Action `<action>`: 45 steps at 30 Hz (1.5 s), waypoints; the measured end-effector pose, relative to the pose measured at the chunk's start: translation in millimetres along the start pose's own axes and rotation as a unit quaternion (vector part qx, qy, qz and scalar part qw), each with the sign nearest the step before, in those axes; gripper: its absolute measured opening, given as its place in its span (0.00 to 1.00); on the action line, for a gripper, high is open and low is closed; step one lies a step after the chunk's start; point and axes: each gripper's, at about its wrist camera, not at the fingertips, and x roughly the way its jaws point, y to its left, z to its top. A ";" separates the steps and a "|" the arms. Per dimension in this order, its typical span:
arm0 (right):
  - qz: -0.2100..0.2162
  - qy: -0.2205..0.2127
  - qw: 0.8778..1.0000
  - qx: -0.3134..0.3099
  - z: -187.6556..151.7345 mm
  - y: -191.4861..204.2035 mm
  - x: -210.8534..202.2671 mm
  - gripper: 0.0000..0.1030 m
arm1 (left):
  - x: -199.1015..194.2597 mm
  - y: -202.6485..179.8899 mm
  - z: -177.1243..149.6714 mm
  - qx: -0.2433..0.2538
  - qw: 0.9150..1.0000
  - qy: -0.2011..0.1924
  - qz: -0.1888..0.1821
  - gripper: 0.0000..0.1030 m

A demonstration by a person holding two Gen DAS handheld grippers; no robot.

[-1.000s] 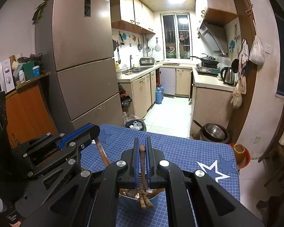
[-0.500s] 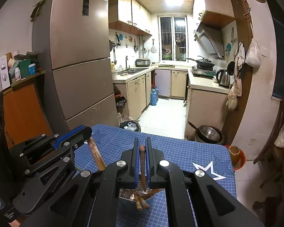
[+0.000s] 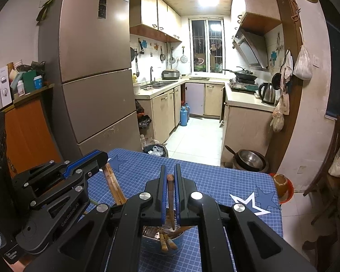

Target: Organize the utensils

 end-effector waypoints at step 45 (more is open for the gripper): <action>-0.121 -0.099 0.986 0.051 -272.4 83.5 -263.2 0.96 | -221.0 41.9 -184.1 -0.026 0.992 -0.006 0.126 0.95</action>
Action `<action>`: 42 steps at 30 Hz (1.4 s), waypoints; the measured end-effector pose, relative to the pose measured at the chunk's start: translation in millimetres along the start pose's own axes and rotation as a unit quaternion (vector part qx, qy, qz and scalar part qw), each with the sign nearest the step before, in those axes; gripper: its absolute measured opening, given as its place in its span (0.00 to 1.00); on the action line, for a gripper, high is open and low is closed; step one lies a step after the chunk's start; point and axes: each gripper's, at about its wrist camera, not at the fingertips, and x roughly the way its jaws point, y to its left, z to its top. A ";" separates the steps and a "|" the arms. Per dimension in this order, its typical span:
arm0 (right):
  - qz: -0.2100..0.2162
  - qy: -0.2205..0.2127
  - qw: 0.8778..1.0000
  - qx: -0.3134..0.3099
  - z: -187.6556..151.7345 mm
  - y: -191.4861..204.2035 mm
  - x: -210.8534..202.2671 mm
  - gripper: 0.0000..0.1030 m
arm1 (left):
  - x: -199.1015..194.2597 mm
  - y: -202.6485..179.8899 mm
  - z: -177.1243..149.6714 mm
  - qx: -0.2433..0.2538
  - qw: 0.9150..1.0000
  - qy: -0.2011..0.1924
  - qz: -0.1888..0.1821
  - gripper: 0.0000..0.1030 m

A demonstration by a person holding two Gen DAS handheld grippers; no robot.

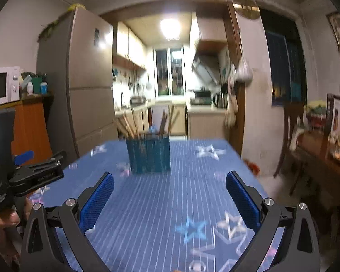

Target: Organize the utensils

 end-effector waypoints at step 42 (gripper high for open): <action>0.007 -0.013 1.000 -0.003 -38.6 8.7 -43.5 0.96 | -44.6 -2.7 -30.0 0.015 0.999 -0.010 -0.048 0.95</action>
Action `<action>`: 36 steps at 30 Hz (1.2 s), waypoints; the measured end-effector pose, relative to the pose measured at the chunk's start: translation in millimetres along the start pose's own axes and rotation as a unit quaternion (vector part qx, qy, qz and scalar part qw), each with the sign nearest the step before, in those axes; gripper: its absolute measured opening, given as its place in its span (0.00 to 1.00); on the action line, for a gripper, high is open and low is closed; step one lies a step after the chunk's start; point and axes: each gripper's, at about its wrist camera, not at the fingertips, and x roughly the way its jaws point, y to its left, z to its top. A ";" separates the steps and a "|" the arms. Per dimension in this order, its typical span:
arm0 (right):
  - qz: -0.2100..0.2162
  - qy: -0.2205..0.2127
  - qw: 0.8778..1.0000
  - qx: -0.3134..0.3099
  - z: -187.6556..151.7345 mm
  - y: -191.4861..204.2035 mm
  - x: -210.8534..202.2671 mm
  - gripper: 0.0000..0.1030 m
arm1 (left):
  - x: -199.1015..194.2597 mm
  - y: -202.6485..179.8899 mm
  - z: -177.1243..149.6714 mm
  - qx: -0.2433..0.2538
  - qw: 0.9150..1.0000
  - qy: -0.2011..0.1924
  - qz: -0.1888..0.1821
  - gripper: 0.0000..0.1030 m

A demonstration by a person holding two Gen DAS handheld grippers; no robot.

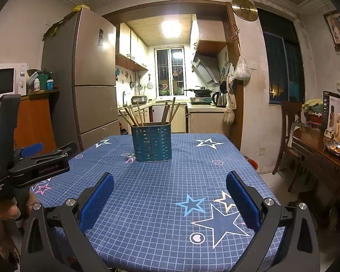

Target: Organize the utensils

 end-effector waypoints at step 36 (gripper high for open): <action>0.003 -0.023 1.000 -0.001 2.3 0.2 4.9 0.96 | -5.5 4.4 -4.3 0.003 1.000 -0.009 0.000 0.95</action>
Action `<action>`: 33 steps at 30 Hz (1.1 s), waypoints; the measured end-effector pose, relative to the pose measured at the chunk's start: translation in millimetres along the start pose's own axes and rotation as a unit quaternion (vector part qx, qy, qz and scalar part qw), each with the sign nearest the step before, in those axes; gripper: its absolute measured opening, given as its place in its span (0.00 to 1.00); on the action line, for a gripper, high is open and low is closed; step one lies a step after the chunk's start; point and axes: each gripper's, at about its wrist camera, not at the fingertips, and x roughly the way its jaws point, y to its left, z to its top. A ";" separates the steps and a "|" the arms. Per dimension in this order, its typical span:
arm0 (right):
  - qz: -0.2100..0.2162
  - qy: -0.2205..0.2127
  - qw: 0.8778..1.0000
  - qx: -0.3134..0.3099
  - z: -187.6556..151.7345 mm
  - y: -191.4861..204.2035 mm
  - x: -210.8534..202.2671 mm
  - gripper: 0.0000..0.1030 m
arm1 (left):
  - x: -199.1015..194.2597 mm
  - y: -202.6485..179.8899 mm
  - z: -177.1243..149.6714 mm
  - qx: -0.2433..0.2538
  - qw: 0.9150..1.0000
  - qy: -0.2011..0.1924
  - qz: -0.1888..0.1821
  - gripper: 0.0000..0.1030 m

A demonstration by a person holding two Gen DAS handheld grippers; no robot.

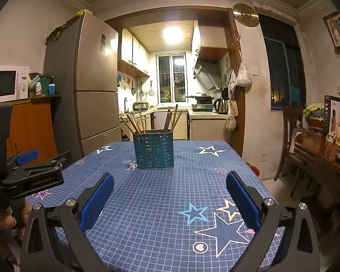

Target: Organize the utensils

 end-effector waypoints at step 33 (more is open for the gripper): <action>-0.011 -0.021 0.999 -0.026 1.2 0.9 -3.4 0.96 | 4.6 -4.6 -1.7 0.005 1.000 0.005 0.003 0.95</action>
